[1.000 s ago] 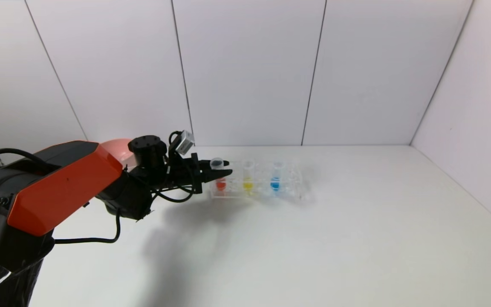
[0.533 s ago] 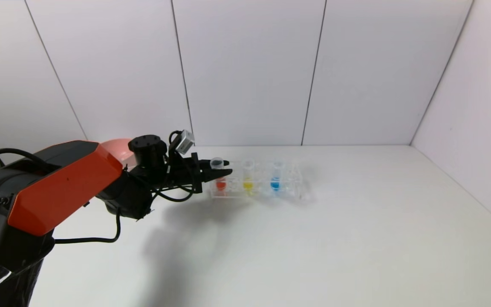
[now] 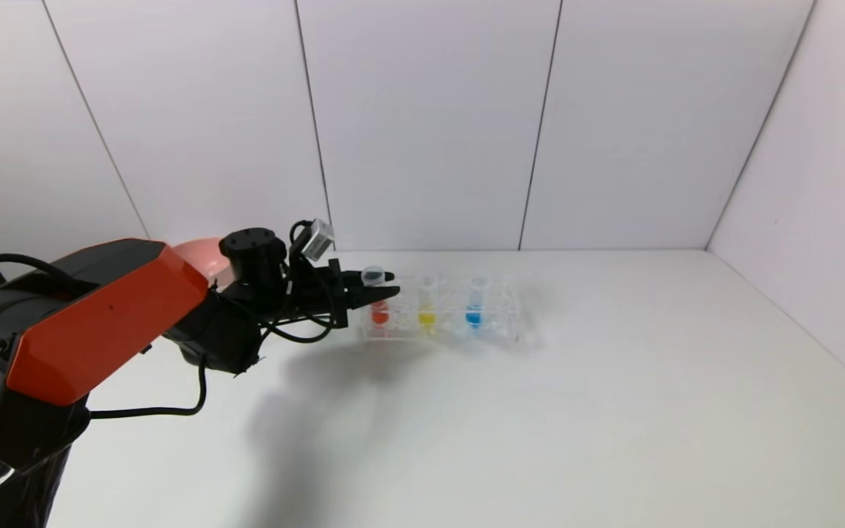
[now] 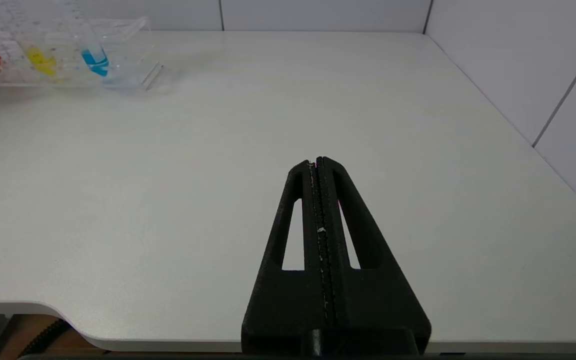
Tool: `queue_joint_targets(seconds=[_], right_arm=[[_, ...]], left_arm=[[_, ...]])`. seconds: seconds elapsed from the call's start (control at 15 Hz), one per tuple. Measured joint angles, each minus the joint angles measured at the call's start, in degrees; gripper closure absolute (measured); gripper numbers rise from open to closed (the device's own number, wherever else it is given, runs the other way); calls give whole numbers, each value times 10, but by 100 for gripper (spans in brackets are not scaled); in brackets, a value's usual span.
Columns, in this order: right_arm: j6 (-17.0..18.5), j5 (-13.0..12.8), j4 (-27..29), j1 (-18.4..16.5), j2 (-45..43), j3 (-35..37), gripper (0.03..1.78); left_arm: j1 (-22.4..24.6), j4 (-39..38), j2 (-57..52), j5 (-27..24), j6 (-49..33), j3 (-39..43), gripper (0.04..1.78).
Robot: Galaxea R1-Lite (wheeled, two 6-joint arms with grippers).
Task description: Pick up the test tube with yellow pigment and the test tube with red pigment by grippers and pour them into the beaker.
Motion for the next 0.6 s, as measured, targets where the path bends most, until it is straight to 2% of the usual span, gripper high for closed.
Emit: queue_joint_targets(seconds=[0.33, 0.6], right_arm=[[0, 0, 0, 0, 0, 0, 170], [0, 0, 0, 0, 0, 0, 170]], left_arm=[[0, 48, -22, 0, -7, -21, 129], [0, 55, -33, 0, -7, -40, 129]])
